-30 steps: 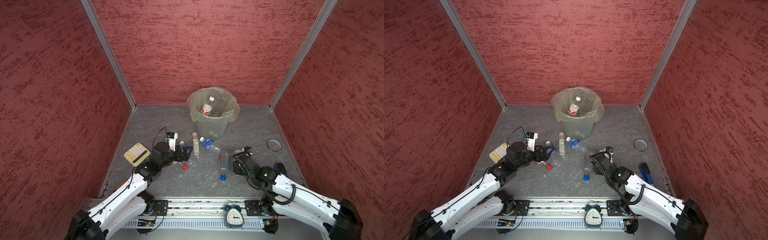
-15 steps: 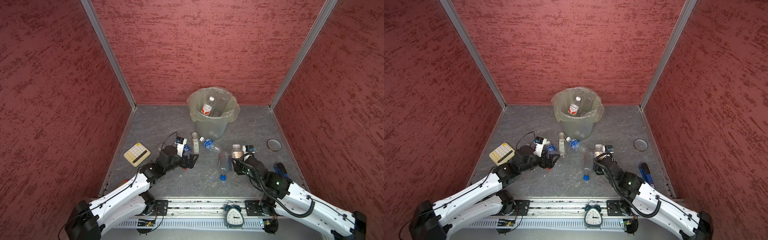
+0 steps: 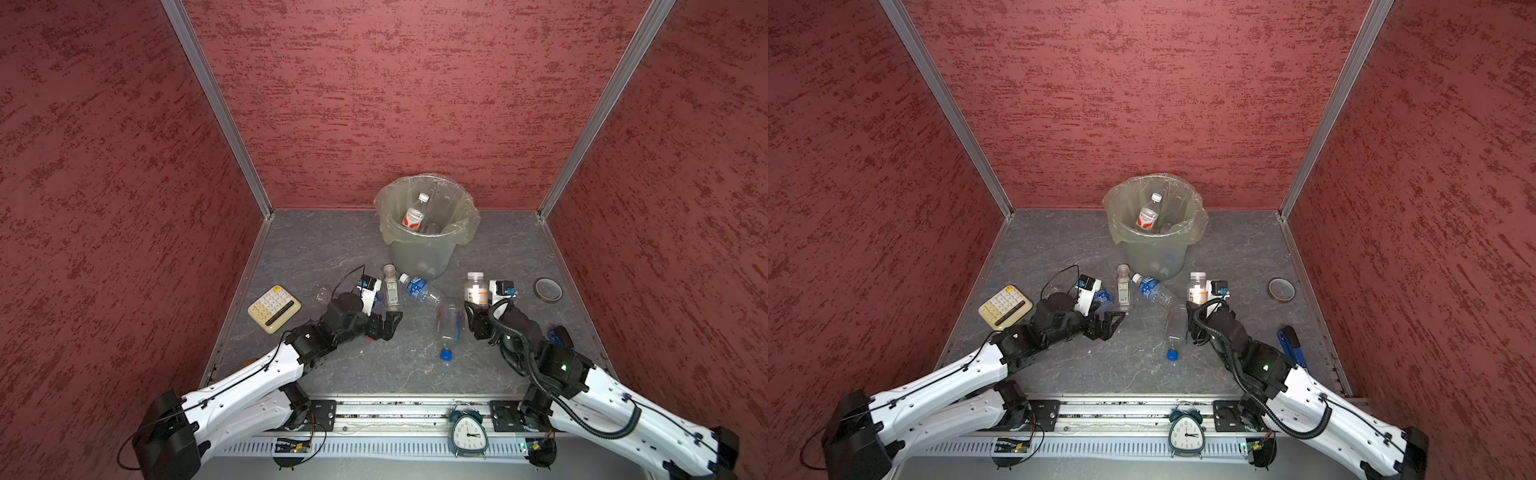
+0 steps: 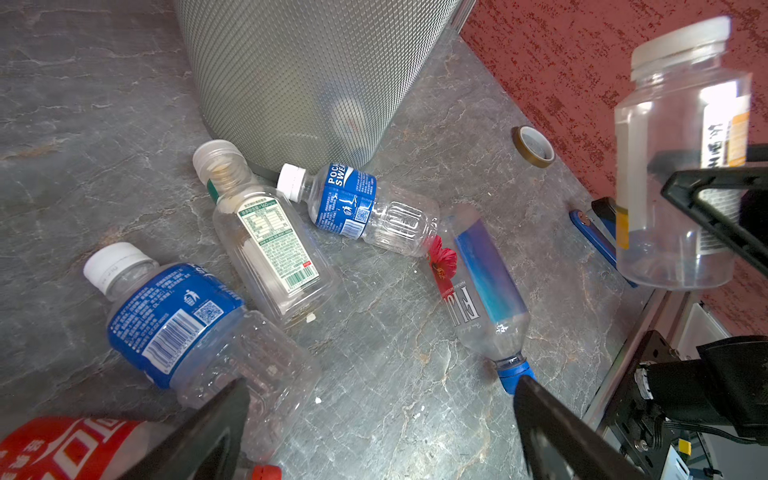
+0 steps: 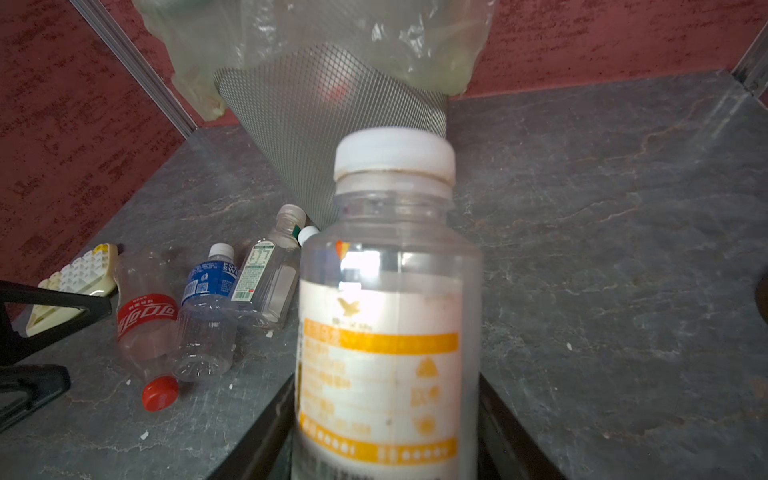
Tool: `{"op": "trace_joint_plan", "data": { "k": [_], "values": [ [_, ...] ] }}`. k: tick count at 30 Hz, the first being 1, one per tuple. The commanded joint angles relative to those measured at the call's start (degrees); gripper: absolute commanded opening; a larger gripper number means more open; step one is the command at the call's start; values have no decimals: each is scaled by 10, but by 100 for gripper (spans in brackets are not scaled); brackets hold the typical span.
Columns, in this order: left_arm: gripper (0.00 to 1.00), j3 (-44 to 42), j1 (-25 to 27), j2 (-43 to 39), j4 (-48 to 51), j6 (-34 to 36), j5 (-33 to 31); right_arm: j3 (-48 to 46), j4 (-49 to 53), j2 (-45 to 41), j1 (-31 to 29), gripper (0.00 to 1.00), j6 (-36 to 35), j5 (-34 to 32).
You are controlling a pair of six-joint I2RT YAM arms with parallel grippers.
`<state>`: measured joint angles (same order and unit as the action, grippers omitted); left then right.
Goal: Throw the plastic bottles in the bin
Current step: 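Lift the yellow-label bottle with the right gripper and carry it over the bin, then open the right gripper to drop the yellow-label bottle into the bin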
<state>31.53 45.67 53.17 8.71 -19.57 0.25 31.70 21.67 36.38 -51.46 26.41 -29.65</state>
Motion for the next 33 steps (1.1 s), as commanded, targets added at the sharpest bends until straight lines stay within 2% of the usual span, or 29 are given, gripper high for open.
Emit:
{"op": "trace_joint_plan", "data": {
  "k": [1, 8, 13, 16, 19, 20, 21, 24, 25, 26, 33],
  "values": [
    [99, 11, 5, 6, 7, 9, -8, 32, -63, 16, -5, 33, -35, -34],
    [99, -3, 6, -8, 16, 5, -12, 93, -133, 84, -4, 30, -76, -67],
    [99, -15, 5, -27, 28, 3, -10, 179, -180, 172, 3, 30, -122, -78],
    [99, -30, 5, -45, 36, -4, -8, 271, -201, 253, 34, 30, -155, -60],
    [99, -46, 4, -70, 44, -15, -10, 414, -188, 363, 92, 31, -171, -3],
    [99, -51, 4, -78, 46, -19, -11, 475, -177, 411, 110, 35, -179, 17],
    [99, -55, 5, -87, 52, -24, -13, 548, -146, 461, 129, 47, -180, 38],
    [99, -56, 5, -111, 75, -33, -21, 700, -80, 592, 162, 88, -182, 43],
    [99, -56, 6, -120, 83, -35, -25, 722, -68, 612, 170, 94, -178, 38],
    [99, -57, 6, -130, 92, -37, -29, 735, -62, 623, 178, 99, -174, 46],
    [99, -57, 5, -168, 134, -57, -55, 712, -86, 587, 186, 99, -176, 46]
  ]
}}
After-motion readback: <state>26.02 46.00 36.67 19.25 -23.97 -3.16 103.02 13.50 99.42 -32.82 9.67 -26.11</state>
